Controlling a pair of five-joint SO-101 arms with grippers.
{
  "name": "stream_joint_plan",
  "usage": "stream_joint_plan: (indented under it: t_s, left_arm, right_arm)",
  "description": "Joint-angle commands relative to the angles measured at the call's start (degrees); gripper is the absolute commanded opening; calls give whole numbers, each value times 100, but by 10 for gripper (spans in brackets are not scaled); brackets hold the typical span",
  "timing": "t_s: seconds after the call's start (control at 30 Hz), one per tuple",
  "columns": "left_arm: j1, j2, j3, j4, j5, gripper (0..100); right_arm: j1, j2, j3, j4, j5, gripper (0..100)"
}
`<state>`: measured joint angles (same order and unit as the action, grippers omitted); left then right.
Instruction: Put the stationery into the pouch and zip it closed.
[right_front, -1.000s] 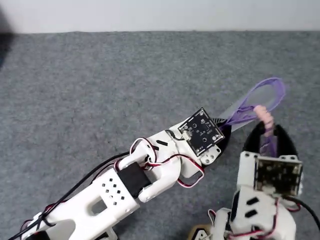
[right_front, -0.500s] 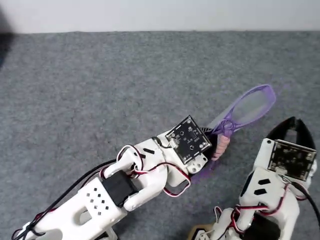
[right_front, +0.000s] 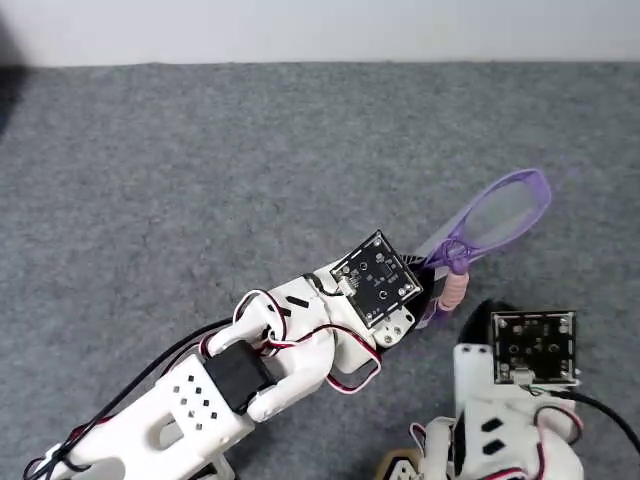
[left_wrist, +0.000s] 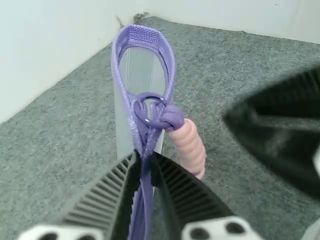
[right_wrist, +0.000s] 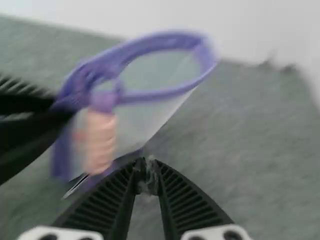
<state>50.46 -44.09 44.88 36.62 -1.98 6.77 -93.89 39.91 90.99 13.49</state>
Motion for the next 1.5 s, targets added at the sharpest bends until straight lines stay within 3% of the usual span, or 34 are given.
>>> stream_joint_plan:
  t_s: [0.0,0.1,0.3,0.63,0.93,1.13,1.47]
  left_arm:
    - [-18,-158,-31,35,-9,11]
    - [-18,-158,-31,35,-9,11]
    - [-18,-158,-31,35,-9,11]
    - [-9,97,-84,26,-9,11]
    - [0,97,-84,26,-9,11]
    - [0,97,-84,26,-9,11]
    - [9,132,-84,9,-9,11]
  right_arm:
    - [-567,22,-273,338,-475,10]
    - [-796,22,-273,374,-756,29]
    - [-1147,31,-264,382,-1169,200]
    - [-1868,268,-158,-453,-1442,200]
    - [-1842,1288,-167,-1051,-1442,65]
    - [-1174,1341,-158,-1051,-1240,127]
    - [-1130,1349,132,-1314,-1143,169]
